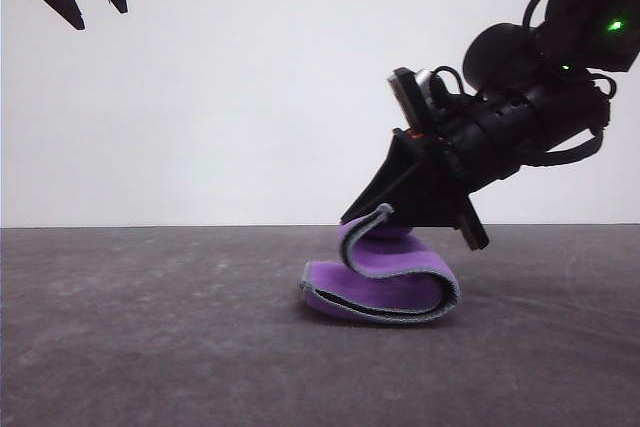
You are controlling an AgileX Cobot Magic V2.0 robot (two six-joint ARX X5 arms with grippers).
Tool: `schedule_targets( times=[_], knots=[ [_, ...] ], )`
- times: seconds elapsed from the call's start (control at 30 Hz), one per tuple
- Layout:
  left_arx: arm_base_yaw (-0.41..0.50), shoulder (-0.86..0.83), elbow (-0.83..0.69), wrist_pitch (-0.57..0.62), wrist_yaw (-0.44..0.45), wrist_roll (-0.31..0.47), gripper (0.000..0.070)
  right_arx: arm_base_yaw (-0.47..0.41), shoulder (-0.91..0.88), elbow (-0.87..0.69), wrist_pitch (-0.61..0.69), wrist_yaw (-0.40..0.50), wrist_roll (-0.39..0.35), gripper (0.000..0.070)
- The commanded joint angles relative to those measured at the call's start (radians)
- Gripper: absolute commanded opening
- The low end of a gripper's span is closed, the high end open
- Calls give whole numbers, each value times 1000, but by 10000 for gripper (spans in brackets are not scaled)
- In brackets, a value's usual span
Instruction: Fold clothes
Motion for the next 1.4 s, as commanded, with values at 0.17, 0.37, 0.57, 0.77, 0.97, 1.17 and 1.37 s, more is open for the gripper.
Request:
schedule_targets(
  times=[0.17, 0.37, 0.57, 0.77, 0.97, 1.17, 1.37],
  knots=[
    [1, 20, 26, -16, -1, 7, 354, 13, 22, 13, -27, 7, 23, 105],
    [1, 20, 26, -19, -1, 7, 354, 6, 22, 13, -56, 13, -11, 117],
    [1, 20, 26, -19, -1, 7, 354, 3, 22, 13, -89, 9, -27, 285],
    [1, 21, 26, -19, -1, 7, 354, -12, 21, 25, -89, -61, -25, 412],
    [1, 20, 26, -24, -1, 7, 354, -57, 14, 86, -145, -145, -35, 465],
    [1, 20, 26, -26, -1, 7, 354, -103, -49, 216, -308, -143, -147, 476],
    [1, 20, 26, -31, -1, 7, 354, -147, -146, 328, -515, -19, -313, 476]
  ],
)
